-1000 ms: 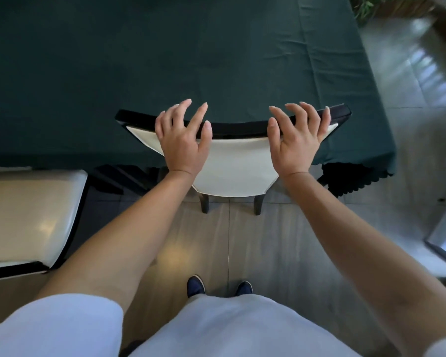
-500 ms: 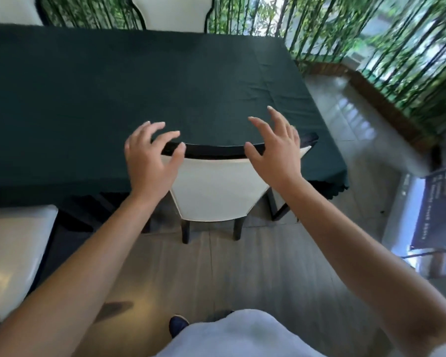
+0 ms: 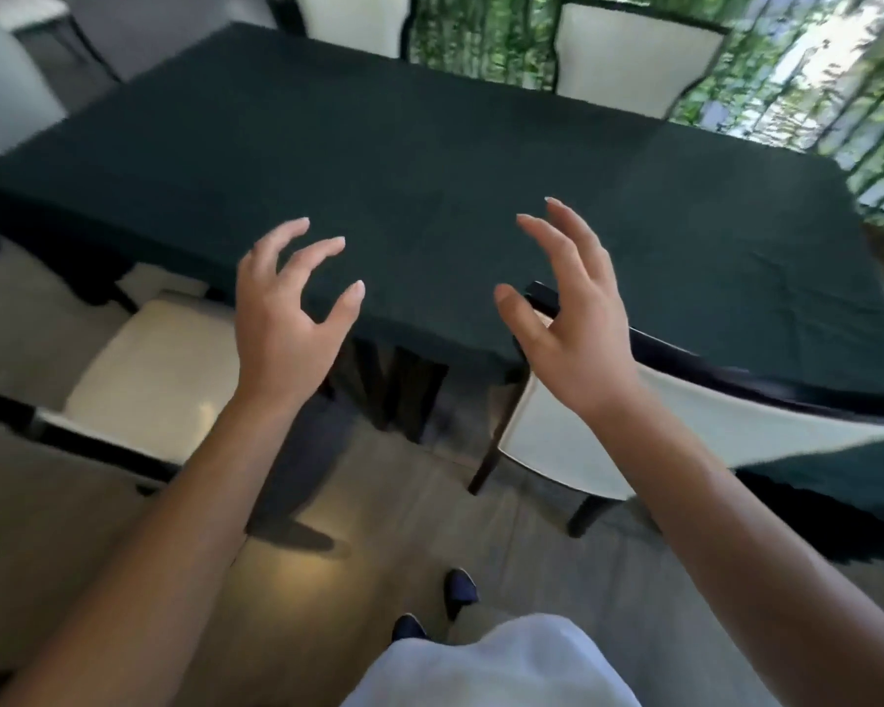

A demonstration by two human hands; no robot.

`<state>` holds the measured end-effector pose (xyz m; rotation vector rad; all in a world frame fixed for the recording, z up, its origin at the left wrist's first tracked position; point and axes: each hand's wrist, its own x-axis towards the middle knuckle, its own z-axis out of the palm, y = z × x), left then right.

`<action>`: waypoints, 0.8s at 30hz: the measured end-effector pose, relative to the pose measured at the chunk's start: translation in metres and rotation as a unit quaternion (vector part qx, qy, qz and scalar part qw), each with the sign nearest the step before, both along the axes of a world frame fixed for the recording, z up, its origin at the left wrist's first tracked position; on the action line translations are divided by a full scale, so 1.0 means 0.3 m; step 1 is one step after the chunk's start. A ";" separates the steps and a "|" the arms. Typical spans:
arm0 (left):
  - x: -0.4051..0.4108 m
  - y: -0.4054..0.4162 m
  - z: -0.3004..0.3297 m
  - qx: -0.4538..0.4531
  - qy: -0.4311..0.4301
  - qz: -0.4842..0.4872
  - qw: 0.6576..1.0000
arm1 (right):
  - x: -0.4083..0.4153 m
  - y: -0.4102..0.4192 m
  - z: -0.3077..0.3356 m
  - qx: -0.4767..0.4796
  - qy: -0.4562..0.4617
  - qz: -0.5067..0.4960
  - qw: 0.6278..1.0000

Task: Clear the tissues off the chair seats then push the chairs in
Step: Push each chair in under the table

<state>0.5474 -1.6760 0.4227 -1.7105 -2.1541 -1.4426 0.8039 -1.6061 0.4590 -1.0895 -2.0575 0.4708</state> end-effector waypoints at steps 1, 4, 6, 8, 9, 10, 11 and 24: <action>-0.046 -0.022 -0.005 -0.002 0.002 0.025 1.000 | -0.044 0.017 -0.003 -0.001 -0.004 0.016 1.000; -0.168 -0.105 -0.015 -0.007 0.035 0.094 0.995 | -0.175 0.066 -0.017 0.015 -0.004 0.070 0.997; -0.224 -0.167 0.002 -0.013 0.056 0.141 0.988 | -0.263 0.101 -0.022 0.037 0.004 0.110 0.993; -0.271 -0.226 0.020 -0.031 0.073 0.187 0.979 | -0.349 0.126 -0.027 0.035 0.006 0.143 0.989; -0.296 -0.256 0.021 -0.041 0.082 0.214 0.973 | -0.395 0.134 -0.031 0.028 0.002 0.161 0.987; -0.320 -0.289 0.019 -0.048 0.089 0.239 0.966 | -0.441 0.139 -0.037 0.022 -0.001 0.179 0.984; -0.342 -0.325 0.016 -0.050 0.090 0.257 0.961 | -0.485 0.140 -0.043 0.016 -0.003 0.197 0.980; -0.613 -0.665 0.017 -0.092 0.023 0.414 0.905 | -0.977 -0.009 -0.048 -0.036 -0.017 0.343 0.939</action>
